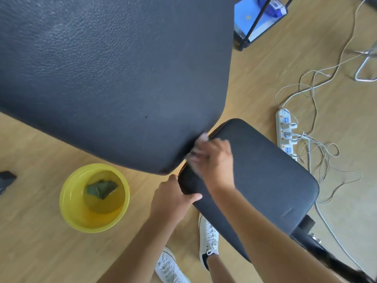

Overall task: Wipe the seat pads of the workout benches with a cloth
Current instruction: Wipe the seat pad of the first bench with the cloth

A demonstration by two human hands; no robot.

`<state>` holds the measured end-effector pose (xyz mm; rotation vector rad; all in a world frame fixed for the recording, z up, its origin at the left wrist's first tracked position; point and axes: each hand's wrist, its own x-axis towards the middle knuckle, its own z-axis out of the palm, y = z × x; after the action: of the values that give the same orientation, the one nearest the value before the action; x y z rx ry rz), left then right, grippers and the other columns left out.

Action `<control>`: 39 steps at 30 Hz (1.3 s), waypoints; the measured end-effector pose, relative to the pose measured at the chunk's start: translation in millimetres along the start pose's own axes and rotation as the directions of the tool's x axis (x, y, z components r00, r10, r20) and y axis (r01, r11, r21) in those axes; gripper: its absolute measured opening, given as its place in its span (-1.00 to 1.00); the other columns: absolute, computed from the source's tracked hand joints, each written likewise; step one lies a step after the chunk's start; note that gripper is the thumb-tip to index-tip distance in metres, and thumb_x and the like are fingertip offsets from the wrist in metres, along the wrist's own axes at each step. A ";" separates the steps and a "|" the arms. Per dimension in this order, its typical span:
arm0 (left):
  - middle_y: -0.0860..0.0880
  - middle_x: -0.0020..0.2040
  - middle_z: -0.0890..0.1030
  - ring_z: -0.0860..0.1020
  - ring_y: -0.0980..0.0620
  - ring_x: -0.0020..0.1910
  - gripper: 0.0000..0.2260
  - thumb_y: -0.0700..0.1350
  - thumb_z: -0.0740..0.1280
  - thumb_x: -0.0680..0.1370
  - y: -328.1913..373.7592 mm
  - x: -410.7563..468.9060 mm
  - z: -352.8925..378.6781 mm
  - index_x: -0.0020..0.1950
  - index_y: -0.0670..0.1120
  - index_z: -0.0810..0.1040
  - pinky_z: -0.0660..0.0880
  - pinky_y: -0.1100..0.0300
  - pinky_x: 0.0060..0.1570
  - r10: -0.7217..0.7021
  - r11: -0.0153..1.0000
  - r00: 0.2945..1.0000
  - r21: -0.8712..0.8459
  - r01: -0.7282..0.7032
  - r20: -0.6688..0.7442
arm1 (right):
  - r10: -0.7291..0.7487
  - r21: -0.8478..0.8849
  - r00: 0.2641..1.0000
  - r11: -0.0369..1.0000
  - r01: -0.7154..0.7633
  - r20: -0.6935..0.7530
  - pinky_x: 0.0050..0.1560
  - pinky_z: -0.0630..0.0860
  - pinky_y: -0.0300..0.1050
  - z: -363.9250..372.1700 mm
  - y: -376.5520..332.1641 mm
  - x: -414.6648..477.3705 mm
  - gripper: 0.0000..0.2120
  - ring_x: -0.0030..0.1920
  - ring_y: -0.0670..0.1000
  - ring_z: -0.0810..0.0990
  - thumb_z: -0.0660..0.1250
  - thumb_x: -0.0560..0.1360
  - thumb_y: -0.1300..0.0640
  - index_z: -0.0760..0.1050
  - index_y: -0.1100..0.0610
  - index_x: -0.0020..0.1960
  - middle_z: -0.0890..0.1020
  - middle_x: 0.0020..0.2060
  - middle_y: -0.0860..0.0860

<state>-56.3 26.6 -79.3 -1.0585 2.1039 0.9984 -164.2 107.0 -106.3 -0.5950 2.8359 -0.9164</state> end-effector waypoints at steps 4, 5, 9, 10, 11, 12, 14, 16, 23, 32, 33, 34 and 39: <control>-0.08 -0.03 0.72 0.69 -0.15 0.00 -0.57 0.21 0.50 0.41 7.4 5.2 6.2 0.00 -0.10 0.54 0.38 0.16 -0.23 0.048 0.988 0.996 0.153 -0.036 -0.075 | -0.634 -0.059 0.645 0.692 0.720 0.427 -0.18 0.49 -0.07 -28.5 33.5 -22.9 -0.70 -0.23 0.09 0.48 0.33 0.41 0.41 0.65 0.19 0.08 0.60 -0.19 0.03; -0.09 0.01 0.71 0.68 -0.15 0.02 -0.54 0.23 0.50 0.42 9.4 4.9 7.3 0.05 -0.11 0.54 0.40 0.15 -0.21 0.045 0.984 0.996 0.176 -0.030 -0.082 | -0.648 -0.113 0.633 0.655 0.747 0.423 -0.21 0.47 -0.08 -41.5 45.3 -6.5 -0.71 -0.27 0.11 0.46 0.30 0.39 0.40 0.64 0.17 0.03 0.57 -0.22 0.01; -0.08 0.07 0.70 0.66 -0.13 0.08 -0.61 0.17 0.51 0.45 16.0 4.2 7.0 0.01 -0.11 0.54 0.52 0.12 -0.10 -0.027 0.985 0.998 0.170 0.035 -0.051 | 0.058 -0.098 0.998 0.994 -0.055 0.032 -0.19 0.26 -0.30 -57.7 60.6 68.3 -0.89 -0.27 0.16 0.44 0.32 0.40 0.23 0.56 0.04 -0.23 0.49 -0.35 -0.03; -0.09 0.07 0.70 0.65 -0.13 0.10 -0.63 0.15 0.51 0.46 18.5 4.8 6.0 0.02 -0.11 0.56 0.51 0.12 -0.09 -0.048 0.984 0.998 0.167 0.053 -0.034 | 0.088 -0.110 0.996 0.990 -0.090 -0.022 -0.20 0.25 -0.31 -47.4 53.3 72.3 -0.87 -0.30 0.18 0.43 0.30 0.36 0.21 0.47 0.00 -0.30 0.46 -0.40 -0.04; -0.09 0.09 0.69 0.64 -0.13 0.12 -0.63 0.13 0.51 0.47 20.8 5.3 4.5 0.05 -0.12 0.57 0.49 0.12 -0.09 -0.063 0.983 0.998 0.171 0.066 -0.025 | 0.031 -0.117 0.999 0.993 -0.033 -0.024 -0.21 0.30 -0.27 -36.3 42.3 69.5 -0.82 -0.35 0.18 0.39 0.31 0.31 0.23 0.38 0.00 -0.36 0.40 -0.44 -0.05; -0.09 0.10 0.68 0.63 -0.14 0.13 -0.63 0.12 0.50 0.48 23.2 6.0 3.3 0.08 -0.13 0.57 0.46 0.13 -0.09 -0.074 0.980 0.997 0.182 0.075 -0.015 | -0.079 -0.120 0.997 0.990 0.080 0.013 -0.24 0.38 -0.17 -26.0 28.7 60.1 -0.77 -0.38 0.16 0.34 0.34 0.26 0.28 0.33 0.04 -0.40 0.37 -0.47 -0.04; -0.09 0.10 0.67 0.63 -0.14 0.15 -0.62 0.12 0.49 0.49 24.7 5.0 2.6 0.11 -0.14 0.56 0.44 0.13 -0.10 -0.078 0.973 0.997 0.219 0.078 -0.008 | -0.363 -0.129 0.906 0.910 0.395 0.218 -0.29 0.49 -0.04 -16.6 17.2 33.8 -0.80 -0.35 0.11 0.34 0.37 0.23 0.35 0.41 0.13 -0.43 0.46 -0.45 0.01; -0.09 0.09 0.69 0.65 -0.14 0.13 -0.62 0.12 0.48 0.49 23.4 4.5 4.0 0.11 -0.14 0.55 0.51 0.10 -0.08 -0.074 0.972 0.997 0.225 0.074 -0.010 | -0.490 -0.211 0.723 0.737 0.642 0.487 -0.09 0.44 -0.12 -29.5 30.1 43.7 -0.80 -0.24 0.07 0.44 0.20 0.29 0.31 0.44 0.02 -0.36 0.52 -0.34 -0.04; -0.08 0.07 0.70 0.68 -0.12 0.09 -0.68 0.08 0.50 0.50 30.1 8.7 1.5 0.04 -0.14 0.57 0.51 0.15 -0.11 -0.058 0.962 0.998 0.269 0.047 0.031 | 0.500 -0.324 0.795 0.857 -0.400 0.343 -0.37 0.41 -0.14 -85.1 116.7 137.8 -0.61 -0.31 0.14 0.52 0.38 0.58 -0.01 0.57 0.24 -0.31 0.52 -0.45 0.14; -0.10 0.08 0.71 0.69 -0.12 0.08 -0.68 0.10 0.50 0.49 29.9 9.7 -0.4 -0.04 -0.11 0.52 0.54 0.17 -0.09 -0.059 0.966 0.996 0.256 0.039 0.068 | 0.573 -0.123 0.700 0.803 -0.582 0.425 -0.26 0.36 -0.19 -120.2 145.3 113.1 -0.79 -0.29 -0.02 0.44 0.53 0.48 0.05 0.72 0.21 -0.06 0.54 -0.31 0.07; -0.10 0.08 0.71 0.69 -0.12 0.08 -0.68 0.10 0.50 0.49 30.2 9.4 -0.2 -0.07 -0.09 0.49 0.52 0.18 -0.12 -0.059 0.967 0.996 0.251 0.040 0.068 | 0.528 -0.088 0.721 0.829 -0.552 0.448 -0.27 0.37 -0.19 -108.9 131.9 123.5 -0.82 -0.28 -0.03 0.45 0.53 0.47 0.06 0.73 0.18 -0.06 0.55 -0.31 0.05; -0.11 0.07 0.71 0.69 -0.13 0.07 -0.67 0.10 0.50 0.49 30.3 9.6 -0.1 -0.09 -0.09 0.45 0.49 0.19 -0.15 -0.060 0.967 0.996 0.250 0.042 0.064 | 0.489 -0.049 0.738 0.846 -0.530 0.465 -0.28 0.37 -0.21 -96.7 122.6 134.8 -0.84 -0.27 -0.04 0.45 0.52 0.47 0.07 0.73 0.17 -0.05 0.56 -0.31 0.04; -0.13 0.03 0.71 0.69 -0.15 0.03 -0.64 0.11 0.51 0.48 30.8 10.1 0.8 -0.13 -0.10 0.42 0.45 0.18 -0.20 -0.042 0.964 0.998 0.264 0.029 0.046 | 0.429 -0.146 0.696 0.891 -0.429 0.576 -0.43 0.36 -0.31 -129.6 136.1 122.9 -0.91 -0.36 -0.07 0.46 0.53 0.47 0.07 0.69 0.08 -0.11 0.55 -0.36 -0.03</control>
<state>-87.3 35.7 -76.2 -0.9234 2.0976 0.6963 -350.1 229.6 -77.3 -0.1437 2.2369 -0.5149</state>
